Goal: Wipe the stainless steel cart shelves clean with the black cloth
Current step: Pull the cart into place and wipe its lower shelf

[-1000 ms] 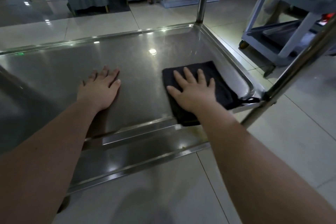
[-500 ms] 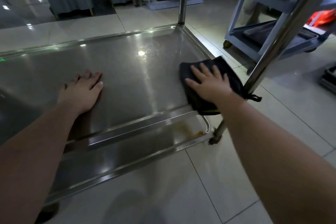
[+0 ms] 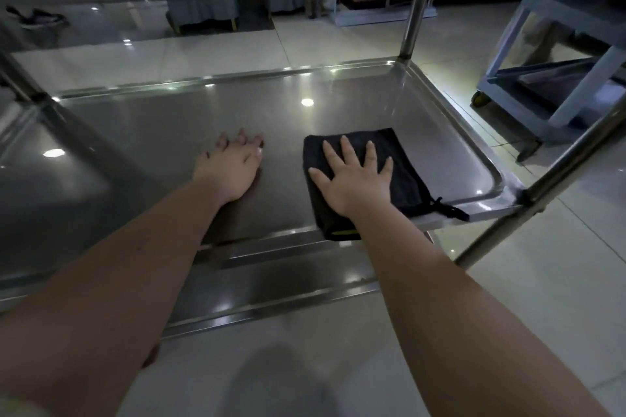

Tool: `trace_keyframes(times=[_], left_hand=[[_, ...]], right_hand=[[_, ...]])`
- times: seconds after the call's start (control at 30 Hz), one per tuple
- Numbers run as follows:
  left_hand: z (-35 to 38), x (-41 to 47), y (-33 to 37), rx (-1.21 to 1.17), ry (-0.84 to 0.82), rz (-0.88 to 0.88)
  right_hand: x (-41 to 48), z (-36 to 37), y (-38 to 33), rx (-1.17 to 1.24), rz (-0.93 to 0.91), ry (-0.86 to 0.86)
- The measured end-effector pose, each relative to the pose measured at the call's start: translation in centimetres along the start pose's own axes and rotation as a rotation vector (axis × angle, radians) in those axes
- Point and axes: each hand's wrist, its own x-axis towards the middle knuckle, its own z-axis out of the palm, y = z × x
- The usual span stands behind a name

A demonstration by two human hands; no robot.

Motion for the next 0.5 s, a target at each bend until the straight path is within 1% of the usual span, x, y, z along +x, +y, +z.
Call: trace_keyframes(times=[0.1, 0.2, 0.3, 0.37, 0.43, 0.5], left_hand=[[-0.3, -1.6, -3.9, 0.123, -0.023, 0.069], [-1.1, -4.1, -10.8, 0.134, -0.016, -0.036], [-1.8, -7.0, -16.4, 0.138, -0.072, -0.171], [-1.6, -8.5, -17.7, 0.125, -0.104, -0.177], [-1.3, -9.3, -17.5, 0.077, -0.074, -0.163], [-1.1, -9.4, -17.3, 0.071, -0.026, -0.163]], right_hand=[[0.2, 0.2, 0.2, 0.006, 0.017, 0.014], [0.4, 0.5, 0.3, -0.005, 0.026, 0.013], [0.5, 0.5, 0.6, -0.029, 0.038, 0.012], [0.8, 0.6, 0.4, -0.029, 0.059, 0.007], [0.9, 0.7, -0.8, -0.019, 0.096, 0.003], [1.0, 1.1, -3.5, -0.015, 0.113, 0.020]])
